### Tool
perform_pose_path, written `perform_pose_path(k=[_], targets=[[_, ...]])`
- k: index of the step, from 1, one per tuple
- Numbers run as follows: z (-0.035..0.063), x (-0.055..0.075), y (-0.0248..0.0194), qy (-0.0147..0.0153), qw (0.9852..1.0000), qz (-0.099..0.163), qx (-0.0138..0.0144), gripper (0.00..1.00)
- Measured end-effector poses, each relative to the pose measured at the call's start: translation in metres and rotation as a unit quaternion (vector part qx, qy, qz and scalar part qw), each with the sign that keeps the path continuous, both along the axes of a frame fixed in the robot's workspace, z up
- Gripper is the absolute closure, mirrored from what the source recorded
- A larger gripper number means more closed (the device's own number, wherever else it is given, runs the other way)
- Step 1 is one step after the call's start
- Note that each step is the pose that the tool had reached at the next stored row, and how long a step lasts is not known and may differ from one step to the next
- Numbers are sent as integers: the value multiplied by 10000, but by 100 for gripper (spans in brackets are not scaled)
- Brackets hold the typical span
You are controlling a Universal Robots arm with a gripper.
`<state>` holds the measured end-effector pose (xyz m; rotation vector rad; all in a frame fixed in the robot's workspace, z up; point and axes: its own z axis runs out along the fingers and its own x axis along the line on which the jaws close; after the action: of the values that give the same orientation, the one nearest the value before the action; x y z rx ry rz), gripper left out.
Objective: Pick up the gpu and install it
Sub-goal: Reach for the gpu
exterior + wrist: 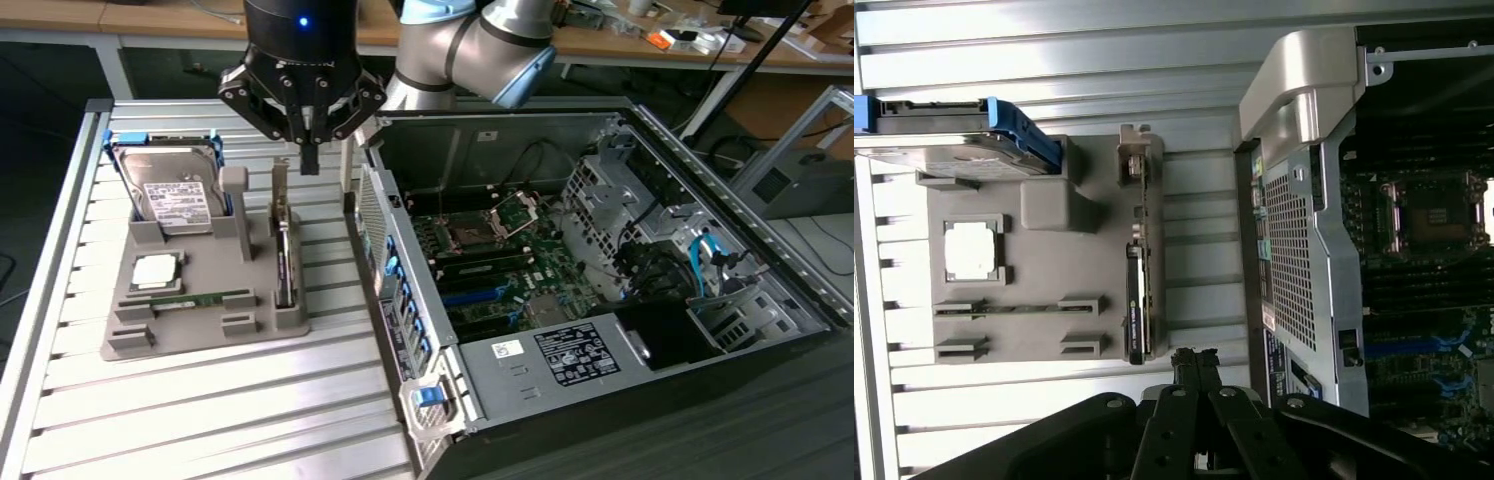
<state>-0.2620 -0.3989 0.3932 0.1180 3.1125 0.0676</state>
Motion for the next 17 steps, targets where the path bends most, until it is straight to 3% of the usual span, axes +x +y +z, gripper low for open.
perform_pose_path(k=[17], targets=[[0,-68,0,0,10000,0,0,89]])
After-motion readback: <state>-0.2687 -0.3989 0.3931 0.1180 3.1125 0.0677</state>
